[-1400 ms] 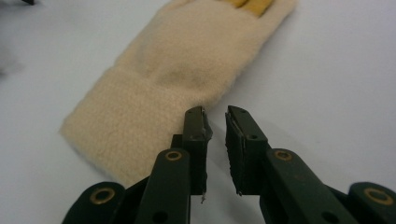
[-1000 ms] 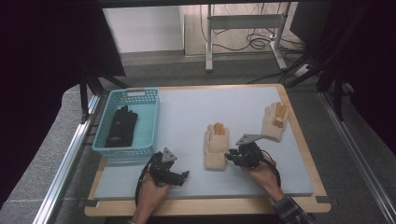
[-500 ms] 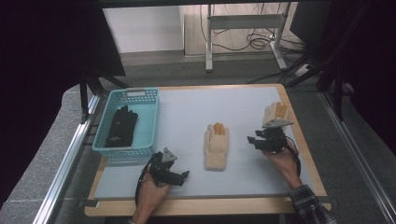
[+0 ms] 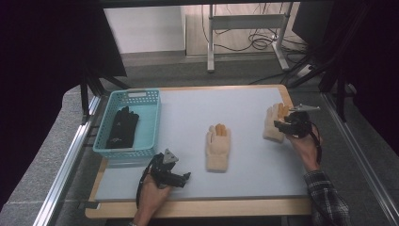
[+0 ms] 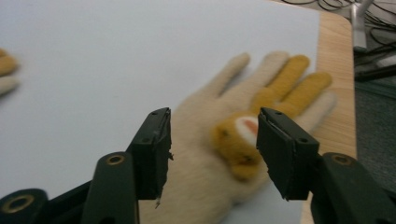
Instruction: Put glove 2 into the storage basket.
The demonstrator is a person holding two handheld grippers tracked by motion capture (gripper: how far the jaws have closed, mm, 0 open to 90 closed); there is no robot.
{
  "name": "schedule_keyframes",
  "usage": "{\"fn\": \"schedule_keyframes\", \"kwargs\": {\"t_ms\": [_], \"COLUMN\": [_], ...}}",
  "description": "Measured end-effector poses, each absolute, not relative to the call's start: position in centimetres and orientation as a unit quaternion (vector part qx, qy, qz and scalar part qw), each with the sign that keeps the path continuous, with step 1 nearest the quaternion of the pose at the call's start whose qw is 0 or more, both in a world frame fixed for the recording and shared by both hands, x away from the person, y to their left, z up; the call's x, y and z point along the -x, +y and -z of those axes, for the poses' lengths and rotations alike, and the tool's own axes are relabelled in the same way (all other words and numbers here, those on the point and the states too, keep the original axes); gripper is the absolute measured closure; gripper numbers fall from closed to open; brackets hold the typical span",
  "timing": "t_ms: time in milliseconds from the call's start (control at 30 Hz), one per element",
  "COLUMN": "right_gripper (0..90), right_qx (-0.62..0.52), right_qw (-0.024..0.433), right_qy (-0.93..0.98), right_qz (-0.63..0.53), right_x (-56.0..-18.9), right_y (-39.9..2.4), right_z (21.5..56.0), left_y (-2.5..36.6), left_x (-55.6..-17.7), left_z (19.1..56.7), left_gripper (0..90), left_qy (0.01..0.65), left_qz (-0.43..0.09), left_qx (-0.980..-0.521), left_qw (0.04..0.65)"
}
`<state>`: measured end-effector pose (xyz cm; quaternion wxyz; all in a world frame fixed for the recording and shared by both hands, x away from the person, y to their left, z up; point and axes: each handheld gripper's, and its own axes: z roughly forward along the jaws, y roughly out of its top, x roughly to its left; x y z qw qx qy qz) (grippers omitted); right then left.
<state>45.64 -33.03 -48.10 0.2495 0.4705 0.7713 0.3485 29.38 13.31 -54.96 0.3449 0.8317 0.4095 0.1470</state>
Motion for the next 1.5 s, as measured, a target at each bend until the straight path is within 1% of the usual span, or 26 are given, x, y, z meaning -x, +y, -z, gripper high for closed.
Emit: {"fn": "schedule_keyframes", "kwargs": {"t_ms": [100, 200, 300, 367, 400, 467, 533, 667, 1033, 1233, 1500], "right_gripper": [38.5, 35.5, 34.8, 35.4, 38.9, 50.7, 55.1, 57.7, 57.7, 57.7, 57.7], "right_qx": [-0.481, -0.488, -0.49, -0.49, -0.494, -0.497, -0.503, -0.501, -0.483, -0.466, -0.428], "right_qw": [0.252, 0.253, 0.251, 0.257, 0.256, 0.246, 0.248, 0.252, 0.253, 0.243, 0.227], "right_qy": [0.767, 0.766, 0.768, 0.77, 0.769, 0.766, 0.763, 0.767, 0.771, 0.775, 0.785], "right_qz": [-0.342, -0.334, -0.326, -0.317, -0.316, -0.325, -0.322, -0.311, -0.329, -0.35, -0.386], "right_x": [-46.7, -47.5, -48.1, -48.3, -48.4, -48.4, -48.4, -48.1, -45.9, -44.3, -41.8], "right_y": [-33.6, -33.9, -34.0, -34.0, -33.9, -33.9, -33.8, -33.4, -32.8, -31.7, -29.0], "right_z": [48.8, 49.9, 50.9, 51.5, 51.7, 51.7, 51.7, 51.2, 48.7, 47.1, 44.7], "left_y": [13.3, 13.3, 13.3, 13.3, 13.3, 13.3, 13.3, 13.3, 13.3, 13.3, 13.3], "left_x": [-29.4, -29.4, -29.4, -29.4, -29.4, -29.4, -29.4, -29.4, -29.4, -29.4, -29.4], "left_z": [55.0, 55.0, 55.0, 55.0, 55.0, 55.0, 55.0, 55.0, 55.0, 55.0, 55.0], "left_gripper": [1.4, 1.4, 1.4, 1.4, 1.4, 1.4, 1.4, 1.4, 1.4, 1.4, 1.4], "left_qy": [0.409, 0.409, 0.409, 0.41, 0.409, 0.409, 0.409, 0.409, 0.409, 0.409, 0.409], "left_qz": [-0.147, -0.147, -0.147, -0.147, -0.147, -0.147, -0.147, -0.147, -0.147, -0.147, -0.147], "left_qx": [-0.832, -0.832, -0.832, -0.832, -0.832, -0.832, -0.832, -0.832, -0.832, -0.832, -0.832], "left_qw": [0.345, 0.345, 0.345, 0.345, 0.345, 0.345, 0.345, 0.345, 0.345, 0.345, 0.345]}}
